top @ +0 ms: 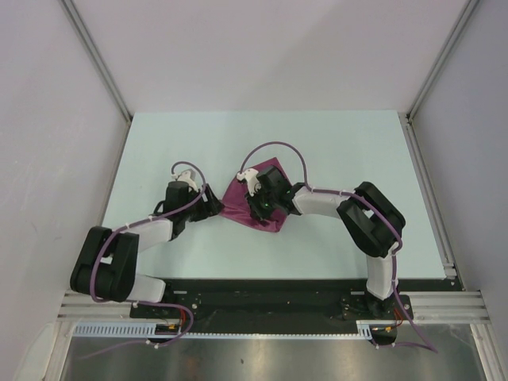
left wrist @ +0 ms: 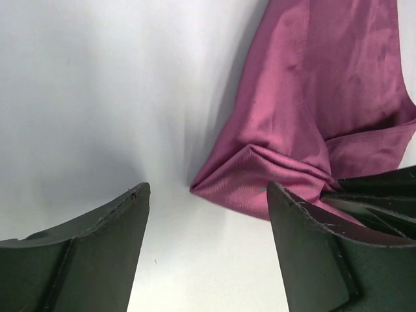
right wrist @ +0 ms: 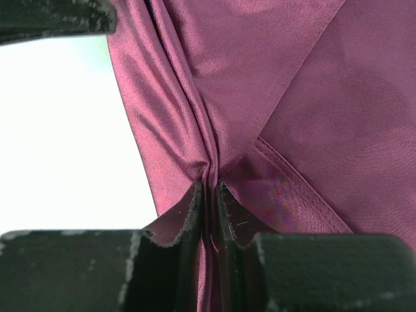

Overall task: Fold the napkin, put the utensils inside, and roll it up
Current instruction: Roll the napkin with the utensil

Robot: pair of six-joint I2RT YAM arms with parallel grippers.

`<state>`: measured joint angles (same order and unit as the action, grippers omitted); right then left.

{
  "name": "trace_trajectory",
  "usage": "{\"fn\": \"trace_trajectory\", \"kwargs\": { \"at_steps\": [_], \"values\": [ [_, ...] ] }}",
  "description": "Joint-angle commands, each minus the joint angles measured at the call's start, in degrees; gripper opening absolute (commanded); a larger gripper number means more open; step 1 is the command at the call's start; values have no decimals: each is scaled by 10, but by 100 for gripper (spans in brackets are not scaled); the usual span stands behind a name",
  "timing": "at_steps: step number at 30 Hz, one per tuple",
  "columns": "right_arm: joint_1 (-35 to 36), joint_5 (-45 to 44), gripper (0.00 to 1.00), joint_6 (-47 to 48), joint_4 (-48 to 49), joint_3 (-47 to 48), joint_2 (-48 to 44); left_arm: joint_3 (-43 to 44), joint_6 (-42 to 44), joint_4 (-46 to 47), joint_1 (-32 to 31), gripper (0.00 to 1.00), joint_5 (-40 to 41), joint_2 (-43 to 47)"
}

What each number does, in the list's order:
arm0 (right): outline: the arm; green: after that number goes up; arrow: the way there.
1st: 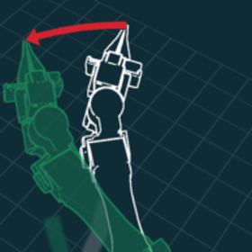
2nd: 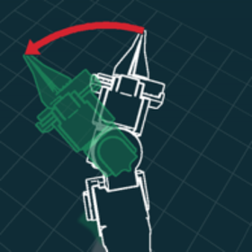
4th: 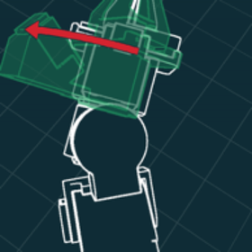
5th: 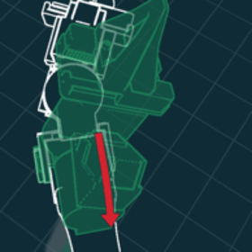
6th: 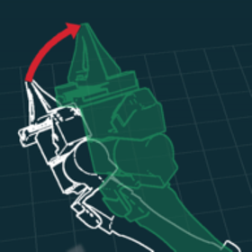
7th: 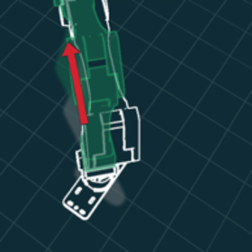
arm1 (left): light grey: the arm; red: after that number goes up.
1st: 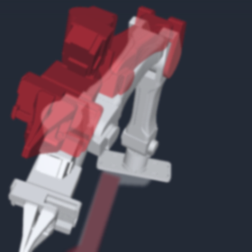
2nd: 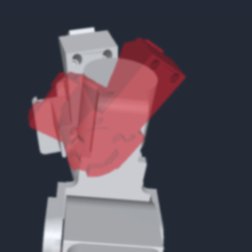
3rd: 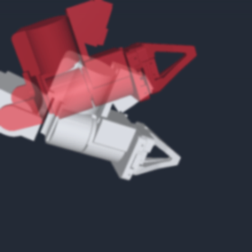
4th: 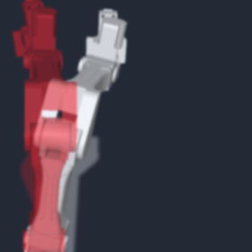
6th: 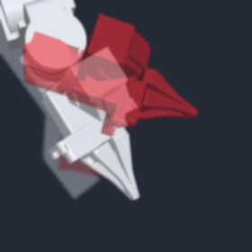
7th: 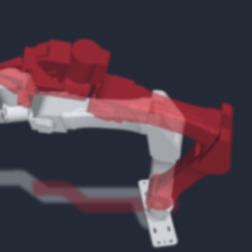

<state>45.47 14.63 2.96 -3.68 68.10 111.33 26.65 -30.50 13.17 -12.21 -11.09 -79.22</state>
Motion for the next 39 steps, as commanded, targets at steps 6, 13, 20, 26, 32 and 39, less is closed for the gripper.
{"fn": "trace_trajectory", "kwargs": {
  "at_steps": [6, 13, 20, 26, 32, 39],
  "values": [
    [-3, 16, 16, -8, -39, -3, 32, 39, 17, 39, 8, 67, -38, -68],
    [-7, 22, 16, -7, -43, -3, 35, 38, 9, 55, 8, 55, -74, -114],
    [-9, 27, 17, -9, -45, -3, 35, 38, -3, 86, 6, 40, -125, -146],
    [-11, 32, 25, -15, -49, -3, 12, 32, -11, 83, 4, 0, -144, -146],
    [-11, 9, 59, -11, -77, 5, -71, 41, -15, 38, 4, 0, -125, -131],
    [59, -129, 70, 43, -53, -14, -150, 65, -18, -16, 3, 0, -116, -129]
  ]
}}
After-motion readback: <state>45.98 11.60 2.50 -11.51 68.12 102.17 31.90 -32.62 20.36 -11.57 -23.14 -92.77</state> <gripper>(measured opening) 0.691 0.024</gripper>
